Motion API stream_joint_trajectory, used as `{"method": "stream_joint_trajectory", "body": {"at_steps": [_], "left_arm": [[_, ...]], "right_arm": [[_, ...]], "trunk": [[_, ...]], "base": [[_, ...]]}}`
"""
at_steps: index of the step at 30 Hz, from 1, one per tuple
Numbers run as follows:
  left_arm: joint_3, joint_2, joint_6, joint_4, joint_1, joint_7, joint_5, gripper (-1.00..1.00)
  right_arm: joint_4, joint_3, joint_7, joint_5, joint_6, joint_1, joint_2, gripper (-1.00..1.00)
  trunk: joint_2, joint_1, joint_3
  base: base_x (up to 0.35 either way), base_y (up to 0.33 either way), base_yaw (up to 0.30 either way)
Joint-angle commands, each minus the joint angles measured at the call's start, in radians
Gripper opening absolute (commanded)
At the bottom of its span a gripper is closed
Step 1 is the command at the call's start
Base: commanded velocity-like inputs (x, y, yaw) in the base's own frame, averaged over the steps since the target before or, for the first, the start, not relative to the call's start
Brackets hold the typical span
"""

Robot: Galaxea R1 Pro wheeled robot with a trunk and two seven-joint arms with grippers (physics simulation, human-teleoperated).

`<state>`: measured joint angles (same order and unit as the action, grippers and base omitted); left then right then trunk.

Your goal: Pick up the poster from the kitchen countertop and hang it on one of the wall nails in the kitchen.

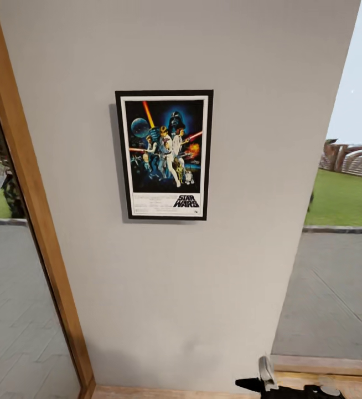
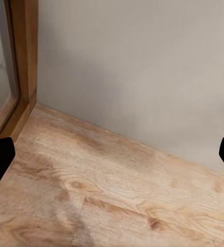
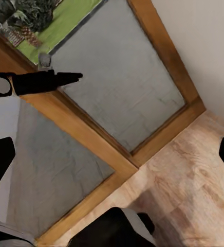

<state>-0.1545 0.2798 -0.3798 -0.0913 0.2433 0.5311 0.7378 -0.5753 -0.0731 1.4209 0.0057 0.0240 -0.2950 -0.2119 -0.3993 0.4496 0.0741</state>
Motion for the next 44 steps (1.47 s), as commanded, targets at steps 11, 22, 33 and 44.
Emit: {"method": "stream_joint_trajectory", "body": {"at_steps": [11, 22, 33, 44], "left_arm": [[-0.002, -0.015, -0.005, 0.048, 0.001, 0.000, 0.009, 1.00], [-0.002, -0.058, -0.006, 0.066, 0.001, -0.313, 0.009, 1.00], [-0.001, -0.068, -0.008, 0.065, 0.001, -0.392, 0.009, 1.00], [-0.002, -0.068, -0.008, 0.065, 0.001, -0.392, 0.008, 1.00]], "right_arm": [[0.360, 0.000, -0.194, 0.003, -0.186, 0.000, -0.022, 1.00], [0.565, 0.004, -0.861, -0.001, -0.214, -0.001, 0.010, 1.00], [0.608, 0.002, -1.402, -0.003, -0.210, 0.000, 0.091, 1.00], [0.612, 0.003, -1.408, -0.002, -0.210, 0.001, 0.092, 1.00]], "trunk": [[-0.001, 0.000, 0.018], [-0.001, 0.000, 0.033], [-0.001, 0.000, 0.034], [-0.001, 0.000, 0.034]], "base": [[0.000, 0.000, 0.000], [0.000, 0.000, 0.000], [0.000, 0.000, 0.000], [0.000, 0.000, 0.000]]}}
